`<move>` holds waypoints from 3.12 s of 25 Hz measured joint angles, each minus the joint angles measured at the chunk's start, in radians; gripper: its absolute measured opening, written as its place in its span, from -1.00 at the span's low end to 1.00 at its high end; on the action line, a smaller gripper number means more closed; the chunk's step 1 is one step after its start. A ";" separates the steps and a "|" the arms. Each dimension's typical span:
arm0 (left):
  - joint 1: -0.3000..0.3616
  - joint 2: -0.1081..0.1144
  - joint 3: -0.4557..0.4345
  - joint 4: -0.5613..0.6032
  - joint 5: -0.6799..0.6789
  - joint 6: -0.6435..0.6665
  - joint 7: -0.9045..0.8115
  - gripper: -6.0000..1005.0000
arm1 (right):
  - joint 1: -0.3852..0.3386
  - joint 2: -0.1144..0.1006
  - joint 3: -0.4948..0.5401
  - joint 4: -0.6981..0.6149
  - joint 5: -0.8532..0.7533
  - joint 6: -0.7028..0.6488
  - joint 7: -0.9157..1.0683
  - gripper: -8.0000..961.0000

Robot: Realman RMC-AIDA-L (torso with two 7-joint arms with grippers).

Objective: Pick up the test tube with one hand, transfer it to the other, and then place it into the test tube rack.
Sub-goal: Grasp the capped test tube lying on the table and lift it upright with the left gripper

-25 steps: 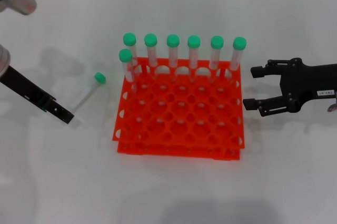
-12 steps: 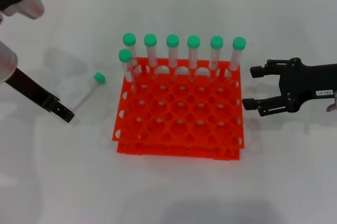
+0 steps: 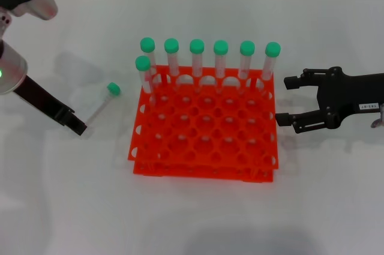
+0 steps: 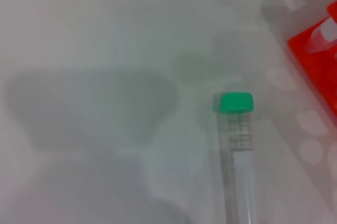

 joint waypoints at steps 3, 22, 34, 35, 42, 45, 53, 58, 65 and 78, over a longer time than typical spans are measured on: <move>-0.011 0.000 0.000 -0.024 0.006 -0.014 0.000 0.06 | 0.000 0.004 0.000 0.000 0.000 0.002 0.000 0.81; -0.031 0.001 0.070 -0.074 0.013 -0.077 -0.030 0.02 | 0.012 0.013 0.000 0.000 0.000 0.013 0.002 0.81; -0.039 0.005 0.073 -0.075 0.012 -0.081 -0.032 -0.26 | 0.019 0.012 0.000 0.000 0.000 0.027 0.007 0.81; -0.039 0.005 0.073 -0.078 0.012 -0.081 -0.032 -0.28 | 0.019 0.012 0.000 0.000 0.000 0.028 0.007 0.81; -0.041 0.007 0.076 -0.089 0.012 -0.084 -0.034 -0.33 | 0.020 0.014 0.000 0.000 -0.001 0.028 0.008 0.81; -0.041 0.008 0.076 -0.089 0.012 -0.085 -0.036 -0.36 | 0.020 0.015 0.000 0.000 -0.002 0.028 0.008 0.81; -0.034 0.007 0.073 -0.075 0.012 -0.091 -0.037 -0.56 | 0.017 0.017 0.001 0.000 -0.002 0.022 0.008 0.81; -0.007 0.003 0.063 0.027 -0.002 -0.054 -0.035 -0.62 | 0.012 0.014 0.008 0.000 0.002 0.006 0.013 0.81; 0.082 -0.002 0.054 0.218 -0.109 -0.009 -0.007 -0.61 | 0.010 0.011 0.008 0.000 0.006 0.001 0.018 0.81; 0.239 -0.024 -0.033 0.403 -0.479 -0.040 0.229 -0.59 | 0.012 0.017 0.009 0.000 0.008 0.006 0.019 0.81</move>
